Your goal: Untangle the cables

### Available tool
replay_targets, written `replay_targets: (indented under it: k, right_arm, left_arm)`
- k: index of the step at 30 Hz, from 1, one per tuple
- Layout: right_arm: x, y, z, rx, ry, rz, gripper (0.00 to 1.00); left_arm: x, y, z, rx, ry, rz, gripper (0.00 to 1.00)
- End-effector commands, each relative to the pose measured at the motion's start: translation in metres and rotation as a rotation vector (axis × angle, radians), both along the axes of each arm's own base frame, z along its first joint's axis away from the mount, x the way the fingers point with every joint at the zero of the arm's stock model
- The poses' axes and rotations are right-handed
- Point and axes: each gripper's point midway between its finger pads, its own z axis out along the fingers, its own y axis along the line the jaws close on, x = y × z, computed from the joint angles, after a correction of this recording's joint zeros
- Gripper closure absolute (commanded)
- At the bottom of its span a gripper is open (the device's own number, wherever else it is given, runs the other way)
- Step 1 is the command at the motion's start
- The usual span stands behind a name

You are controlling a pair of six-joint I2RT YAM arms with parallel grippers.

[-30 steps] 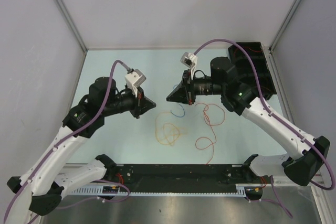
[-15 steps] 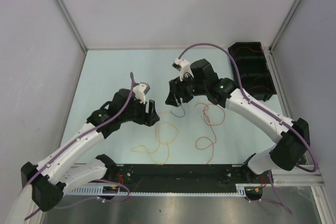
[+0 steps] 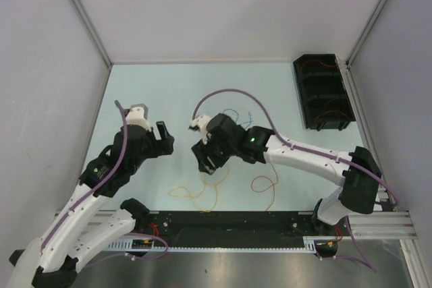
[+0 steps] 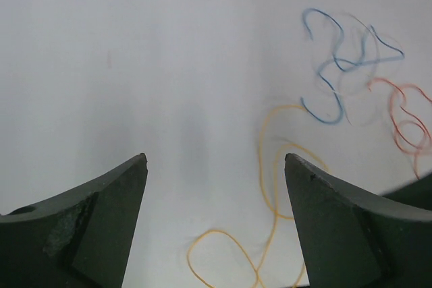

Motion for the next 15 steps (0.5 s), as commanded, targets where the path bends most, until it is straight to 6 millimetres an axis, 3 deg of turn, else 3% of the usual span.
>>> replay_targets:
  k: [1,3,9,15]
  right_arm:
    - [-0.031,0.020,-0.031,-0.065,-0.055,0.122,0.36]
    - [-0.038,0.030,-0.041,-0.073,-0.066,0.157,0.37]
    - [-0.061,0.061,-0.053,-0.012,-0.043,0.257,0.37]
    - [-0.076,0.079,-0.070,0.016,-0.011,0.324,0.37]
  left_arm:
    - [0.003,0.054,0.008,0.129,-0.039,0.209,0.12]
    - [0.007,0.069,0.006,0.155,-0.060,0.278,0.12]
    - [0.014,0.080,0.001,0.128,-0.045,0.304,0.11]
    - [0.018,0.078,-0.003,0.111,-0.040,0.290,0.11]
